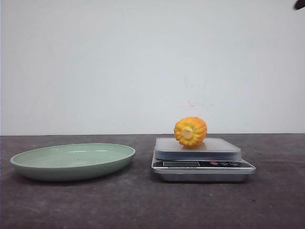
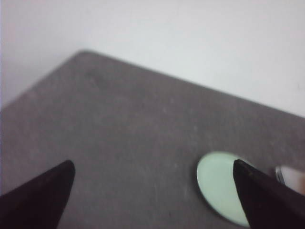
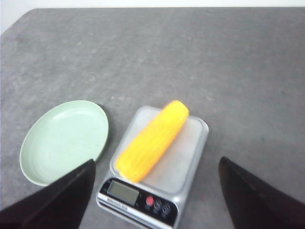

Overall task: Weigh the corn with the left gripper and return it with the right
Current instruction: 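Raise the left gripper away from the scale, then lower the open right gripper over the corn on the scale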

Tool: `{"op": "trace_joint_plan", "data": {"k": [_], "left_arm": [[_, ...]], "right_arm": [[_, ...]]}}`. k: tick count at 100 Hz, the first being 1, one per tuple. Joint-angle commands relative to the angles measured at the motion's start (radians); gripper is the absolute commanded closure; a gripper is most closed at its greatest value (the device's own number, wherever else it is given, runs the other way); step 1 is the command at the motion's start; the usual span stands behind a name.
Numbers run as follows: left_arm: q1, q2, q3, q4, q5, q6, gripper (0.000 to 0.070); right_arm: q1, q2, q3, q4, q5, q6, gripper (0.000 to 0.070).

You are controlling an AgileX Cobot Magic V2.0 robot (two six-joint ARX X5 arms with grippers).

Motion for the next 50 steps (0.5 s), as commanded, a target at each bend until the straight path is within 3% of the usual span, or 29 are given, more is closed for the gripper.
{"op": "trace_joint_plan", "data": {"k": [1,15,50], "left_arm": [[0.004,-0.019,-0.04,-0.034,0.055,-0.029,0.0069],[0.011,-0.034,-0.143,-0.034,0.143,-0.042,0.0068],[0.011,-0.034,-0.21,-0.016,0.147,-0.027,0.0069]], "right_arm": [[0.032,0.063,0.016,0.053,0.007,0.029,0.0155],[0.094,0.197,0.023,0.132,0.047,0.05,0.0133],[0.206,0.596,0.16,0.172,0.18,0.099,0.0136]]}}
